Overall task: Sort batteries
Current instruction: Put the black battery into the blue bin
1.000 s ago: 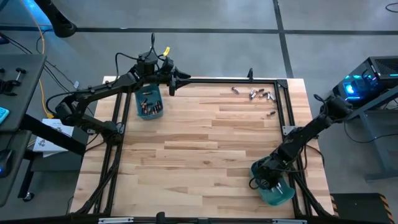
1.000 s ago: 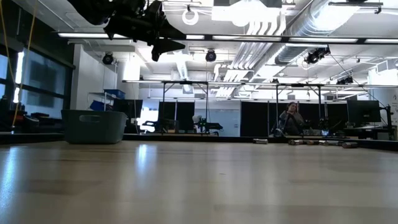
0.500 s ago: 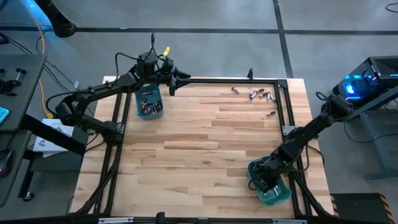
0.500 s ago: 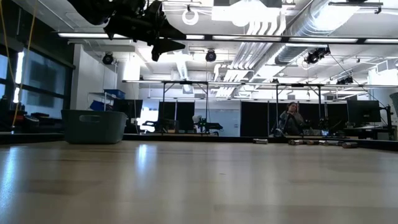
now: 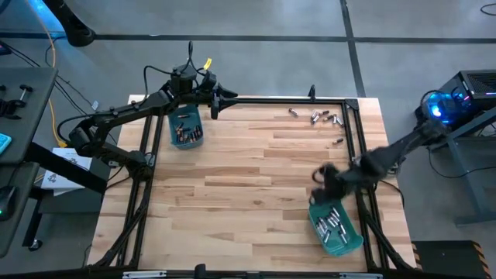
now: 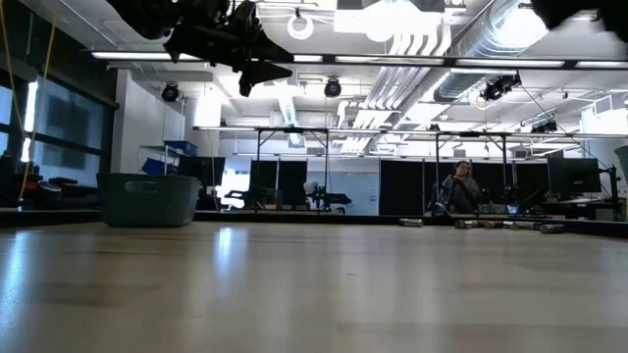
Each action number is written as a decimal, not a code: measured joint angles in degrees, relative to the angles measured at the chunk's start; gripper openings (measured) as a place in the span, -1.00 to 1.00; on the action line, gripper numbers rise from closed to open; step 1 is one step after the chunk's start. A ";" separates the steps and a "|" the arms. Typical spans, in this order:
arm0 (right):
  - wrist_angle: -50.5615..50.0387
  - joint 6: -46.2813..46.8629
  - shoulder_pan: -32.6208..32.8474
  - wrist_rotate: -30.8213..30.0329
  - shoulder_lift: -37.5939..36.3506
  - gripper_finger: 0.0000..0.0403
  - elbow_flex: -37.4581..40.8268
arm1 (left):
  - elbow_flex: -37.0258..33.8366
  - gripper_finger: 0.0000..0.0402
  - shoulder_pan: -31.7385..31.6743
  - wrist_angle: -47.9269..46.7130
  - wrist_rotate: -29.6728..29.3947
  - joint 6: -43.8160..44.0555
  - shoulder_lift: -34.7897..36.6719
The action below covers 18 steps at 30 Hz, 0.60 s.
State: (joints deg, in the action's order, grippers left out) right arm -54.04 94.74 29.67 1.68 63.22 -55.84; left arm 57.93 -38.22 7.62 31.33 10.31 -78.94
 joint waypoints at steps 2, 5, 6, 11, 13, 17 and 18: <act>-6.61 -9.71 -4.89 -4.91 0.24 -0.04 -4.66 | 0.00 -0.18 0.00 0.00 0.00 -0.05 0.00; -11.69 -27.73 -13.89 -10.58 1.12 -0.04 -9.58 | 0.00 -0.18 -0.01 -0.01 0.00 -0.06 0.00; -12.93 -33.59 -17.42 -11.20 1.54 -0.04 -10.49 | 0.00 -0.18 -0.02 0.00 0.00 -0.07 0.00; -17.81 -59.83 -36.96 -9.68 5.93 -0.04 -10.97 | 0.00 -0.18 -0.01 -0.02 0.00 -0.04 0.00; -19.91 -69.64 -44.08 -9.51 9.36 -0.04 -10.69 | 0.00 -0.18 0.00 0.00 0.00 -0.04 0.00; -20.61 -88.96 -54.89 -9.08 17.86 0.05 -10.66 | 0.00 -0.18 -0.02 -0.02 0.00 0.57 0.00; -20.64 -92.69 -56.81 -9.08 20.10 0.09 -10.66 | 0.00 -0.18 0.00 -0.02 0.00 1.06 0.00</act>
State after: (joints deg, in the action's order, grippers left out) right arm -74.67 2.05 -27.13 -7.40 83.32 -66.50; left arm 57.93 -38.22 7.60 31.33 11.37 -78.94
